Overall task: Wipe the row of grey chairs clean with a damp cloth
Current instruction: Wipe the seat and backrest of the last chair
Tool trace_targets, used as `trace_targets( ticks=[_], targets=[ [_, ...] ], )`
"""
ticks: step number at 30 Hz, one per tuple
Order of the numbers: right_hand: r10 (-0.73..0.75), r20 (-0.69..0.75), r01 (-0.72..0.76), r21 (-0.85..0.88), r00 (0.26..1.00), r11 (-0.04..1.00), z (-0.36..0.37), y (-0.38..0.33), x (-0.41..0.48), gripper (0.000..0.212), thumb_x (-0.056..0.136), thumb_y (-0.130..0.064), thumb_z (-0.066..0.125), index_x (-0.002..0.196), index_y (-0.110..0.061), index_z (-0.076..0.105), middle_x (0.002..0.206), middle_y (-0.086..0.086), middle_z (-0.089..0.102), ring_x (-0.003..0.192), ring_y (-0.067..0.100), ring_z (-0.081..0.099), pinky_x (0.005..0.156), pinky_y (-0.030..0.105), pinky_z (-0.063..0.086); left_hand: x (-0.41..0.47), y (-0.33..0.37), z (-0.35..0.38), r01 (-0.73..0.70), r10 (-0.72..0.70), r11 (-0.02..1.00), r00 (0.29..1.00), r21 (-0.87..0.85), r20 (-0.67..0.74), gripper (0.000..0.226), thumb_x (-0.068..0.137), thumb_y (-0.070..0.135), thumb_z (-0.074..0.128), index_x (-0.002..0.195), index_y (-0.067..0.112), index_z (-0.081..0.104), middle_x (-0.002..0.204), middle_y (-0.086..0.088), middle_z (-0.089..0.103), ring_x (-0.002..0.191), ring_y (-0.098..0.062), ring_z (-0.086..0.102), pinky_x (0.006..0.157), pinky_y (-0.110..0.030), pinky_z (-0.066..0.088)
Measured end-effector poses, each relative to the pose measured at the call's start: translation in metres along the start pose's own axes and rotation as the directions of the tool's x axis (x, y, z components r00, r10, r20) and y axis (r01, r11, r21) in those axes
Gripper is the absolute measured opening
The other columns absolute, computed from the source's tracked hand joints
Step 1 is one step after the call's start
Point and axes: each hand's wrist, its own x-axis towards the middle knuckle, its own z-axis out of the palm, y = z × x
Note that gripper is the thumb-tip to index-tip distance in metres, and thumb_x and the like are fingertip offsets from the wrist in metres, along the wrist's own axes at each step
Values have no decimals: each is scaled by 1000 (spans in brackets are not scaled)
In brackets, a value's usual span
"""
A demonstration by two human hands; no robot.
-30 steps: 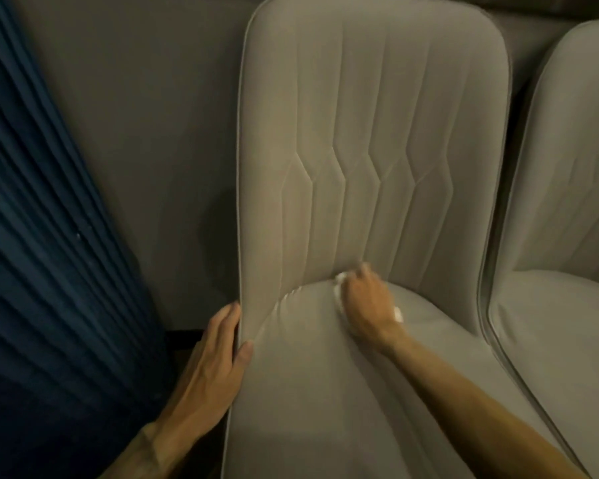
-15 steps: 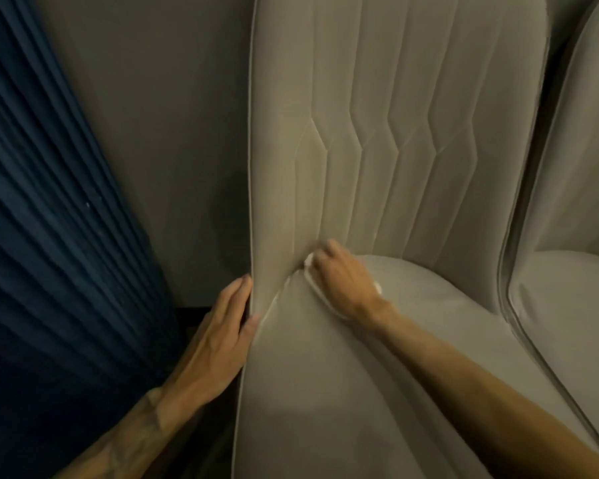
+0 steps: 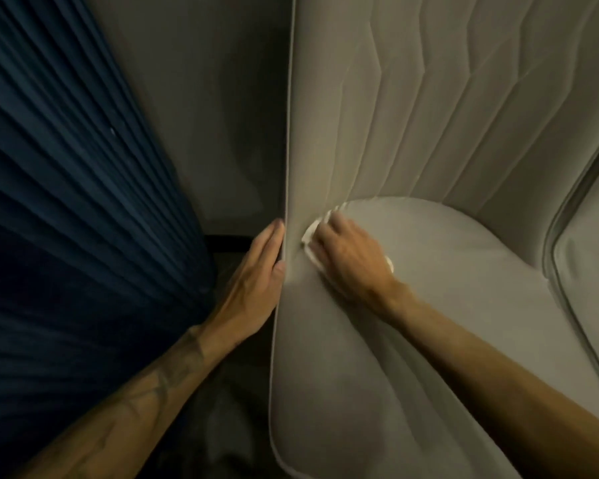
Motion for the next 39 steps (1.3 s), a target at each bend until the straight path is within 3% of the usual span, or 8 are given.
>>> trace_targets(
  ticks=[2, 6, 8, 11, 15, 22, 35, 39],
  targets=[
    [133, -14, -132, 30, 991, 991, -1, -7, -2, 32, 107, -40, 40, 107, -13, 58, 113, 9, 52, 92, 27, 55, 83, 43, 48, -13, 5, -1, 60, -58, 998, 997, -29, 46, 59, 112, 18, 38, 166, 22, 13, 171, 7, 13, 150, 0, 17, 123, -14, 14],
    [72, -72, -67, 76, 995, 995, 2, -61, -51, 14, 99, -25, 56, 93, -13, 56, 95, 11, 53, 76, 25, 48, 68, 42, 48, -58, 10, -4, 162, -144, 979, 979, -124, 144, 53, 112, 24, 39, 161, 36, 22, 161, 15, 27, 139, 13, 23, 108, 3, 18],
    [27, -66, -23, 57, 997, 998, 2, -86, -82, 12, 94, -21, 63, 96, -10, 60, 94, 13, 55, 78, 29, 49, 66, 43, 47, -91, 15, -7, 205, -181, 972, 965, -118, 190, 50, 111, 22, 42, 159, 32, 31, 161, 8, 37, 144, 1, 35, 117, -13, 29],
    [87, 111, -94, 55, 990, 994, 0, -131, -133, 43, 88, -32, 69, 125, -11, 61, 115, 13, 59, 93, 29, 56, 78, 41, 54, -146, 26, -12, 313, -309, 949, 915, 29, 259, 43, 109, 21, 50, 151, 15, 50, 149, -7, 55, 137, -18, 52, 118, -40, 40],
    [19, 390, -94, 175, 921, 980, -20, -183, -174, 45, 92, -37, 64, 132, -18, 56, 126, 8, 55, 103, 23, 58, 87, 36, 56, -209, 51, -36, 446, -461, 886, 820, 126, 339, 39, 109, 27, 48, 146, 18, 53, 145, -5, 58, 133, -17, 54, 115, -34, 40],
    [363, 562, -625, 391, 743, 676, -121, -179, -148, 22, 105, -37, 48, 111, -18, 55, 115, 2, 45, 89, 16, 53, 85, 28, 49, -209, 118, -106, 507, -516, 847, 713, 160, 474, 52, 110, 35, 43, 160, 31, 32, 160, 5, 40, 144, -13, 41, 116, -32, 36],
    [533, 594, -766, 245, 603, 594, -367, -118, -117, 25, 100, -29, 57, 116, -10, 59, 121, 11, 46, 100, 33, 59, 93, 33, 46, -121, 320, -223, 141, -363, 903, 755, 406, 546, 35, 109, 38, 40, 137, 22, 51, 141, -2, 51, 129, -25, 50, 112, -44, 41],
    [578, 530, -765, 248, 621, 594, -423, -88, -118, 23, 99, -28, 59, 113, -10, 60, 117, 11, 46, 96, 34, 60, 90, 31, 46, -88, 374, -227, 48, -309, 899, 774, 435, 553, 46, 109, 39, 38, 151, 21, 42, 151, -4, 45, 136, -28, 44, 116, -41, 33]
  ],
)
